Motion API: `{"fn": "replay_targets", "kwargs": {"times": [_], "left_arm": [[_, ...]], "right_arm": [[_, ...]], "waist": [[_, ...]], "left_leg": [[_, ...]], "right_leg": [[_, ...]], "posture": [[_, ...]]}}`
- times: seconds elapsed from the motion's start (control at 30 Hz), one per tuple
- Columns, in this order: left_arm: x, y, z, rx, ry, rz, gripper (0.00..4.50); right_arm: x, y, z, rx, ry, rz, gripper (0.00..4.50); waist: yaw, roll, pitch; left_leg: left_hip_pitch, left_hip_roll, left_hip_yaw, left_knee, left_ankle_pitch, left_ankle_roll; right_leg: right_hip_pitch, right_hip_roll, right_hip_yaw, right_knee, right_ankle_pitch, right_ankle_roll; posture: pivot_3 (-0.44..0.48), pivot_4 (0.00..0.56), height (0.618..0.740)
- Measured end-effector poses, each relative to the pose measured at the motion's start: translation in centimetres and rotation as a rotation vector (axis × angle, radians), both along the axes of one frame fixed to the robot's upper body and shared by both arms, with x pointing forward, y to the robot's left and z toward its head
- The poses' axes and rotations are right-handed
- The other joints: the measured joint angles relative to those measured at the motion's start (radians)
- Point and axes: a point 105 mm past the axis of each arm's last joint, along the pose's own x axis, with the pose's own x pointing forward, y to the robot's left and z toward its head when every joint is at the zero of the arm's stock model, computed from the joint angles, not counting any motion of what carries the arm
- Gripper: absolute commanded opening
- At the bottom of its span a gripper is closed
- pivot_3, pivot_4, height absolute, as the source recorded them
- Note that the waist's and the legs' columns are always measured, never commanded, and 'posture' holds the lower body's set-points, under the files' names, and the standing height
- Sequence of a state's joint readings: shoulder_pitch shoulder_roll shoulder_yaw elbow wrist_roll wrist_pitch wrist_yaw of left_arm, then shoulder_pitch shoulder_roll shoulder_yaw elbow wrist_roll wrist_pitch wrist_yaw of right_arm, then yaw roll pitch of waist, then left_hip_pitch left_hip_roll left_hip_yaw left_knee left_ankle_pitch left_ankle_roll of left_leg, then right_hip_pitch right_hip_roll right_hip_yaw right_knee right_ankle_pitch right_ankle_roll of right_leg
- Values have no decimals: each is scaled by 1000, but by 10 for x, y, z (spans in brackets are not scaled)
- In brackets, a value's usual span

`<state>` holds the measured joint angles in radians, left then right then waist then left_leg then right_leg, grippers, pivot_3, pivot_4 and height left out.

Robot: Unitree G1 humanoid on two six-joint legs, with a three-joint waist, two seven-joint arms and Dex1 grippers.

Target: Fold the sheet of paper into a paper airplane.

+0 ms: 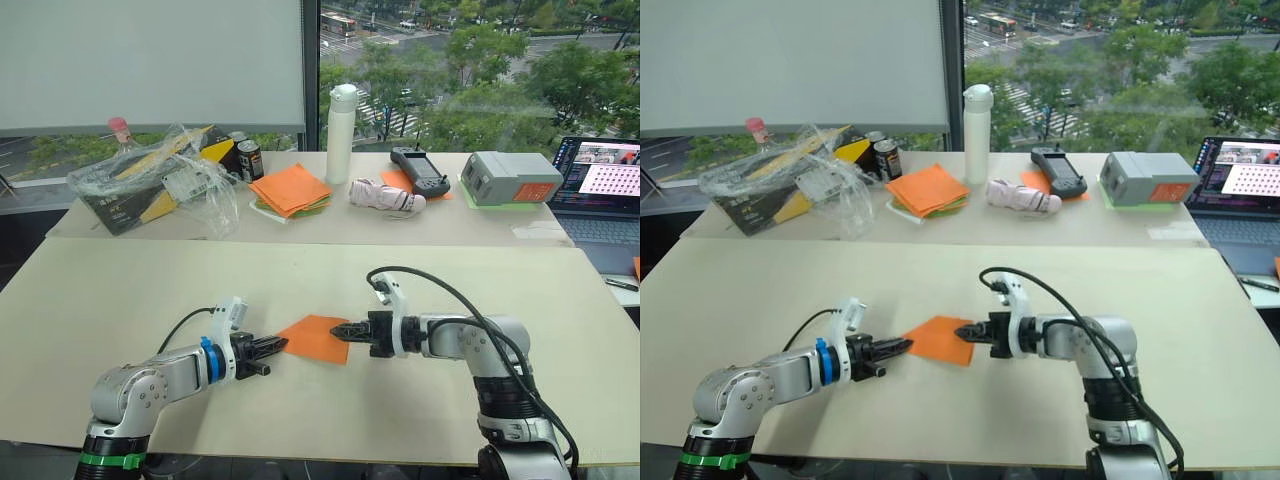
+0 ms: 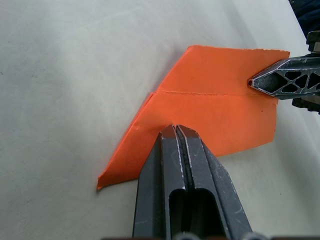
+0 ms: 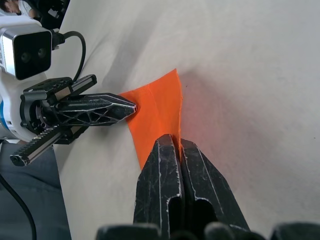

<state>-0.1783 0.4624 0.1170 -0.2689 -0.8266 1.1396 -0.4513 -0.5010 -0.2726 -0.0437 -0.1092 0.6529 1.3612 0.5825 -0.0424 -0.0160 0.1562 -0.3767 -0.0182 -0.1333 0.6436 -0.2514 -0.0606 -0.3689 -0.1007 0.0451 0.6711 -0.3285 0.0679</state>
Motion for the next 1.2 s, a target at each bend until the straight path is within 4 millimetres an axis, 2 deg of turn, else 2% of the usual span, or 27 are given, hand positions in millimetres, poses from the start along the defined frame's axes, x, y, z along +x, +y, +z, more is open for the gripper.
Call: {"fn": "replay_targets", "kwargs": {"times": [0.53,0.57,0.7,1.2], "left_arm": [[0,0,0,1,0,-1,0],[0,0,0,1,0,-1,0],[0,0,0,1,0,-1,0],[0,0,0,1,0,-1,0]], "right_arm": [[0,0,0,3,-5,1,53],[0,0,0,2,-5,1,609],[0,-4,-5,-13,10,-15,1900],[5,-3,-5,11,26,-48,1900]], "waist": [[0,0,0],[0,0,0],[0,0,0],[0,0,0]], "left_leg": [[0,0,0,0,0,0],[0,0,0,0,0,0],[0,0,0,0,0,0],[0,0,0,0,0,0]], "right_leg": [[0,0,0,0,0,0],[0,0,0,0,0,0],[0,0,0,0,0,0],[0,0,0,0,0,0]], "posture": [[0,150,740],[0,150,740],[0,150,740],[0,150,740]]}}
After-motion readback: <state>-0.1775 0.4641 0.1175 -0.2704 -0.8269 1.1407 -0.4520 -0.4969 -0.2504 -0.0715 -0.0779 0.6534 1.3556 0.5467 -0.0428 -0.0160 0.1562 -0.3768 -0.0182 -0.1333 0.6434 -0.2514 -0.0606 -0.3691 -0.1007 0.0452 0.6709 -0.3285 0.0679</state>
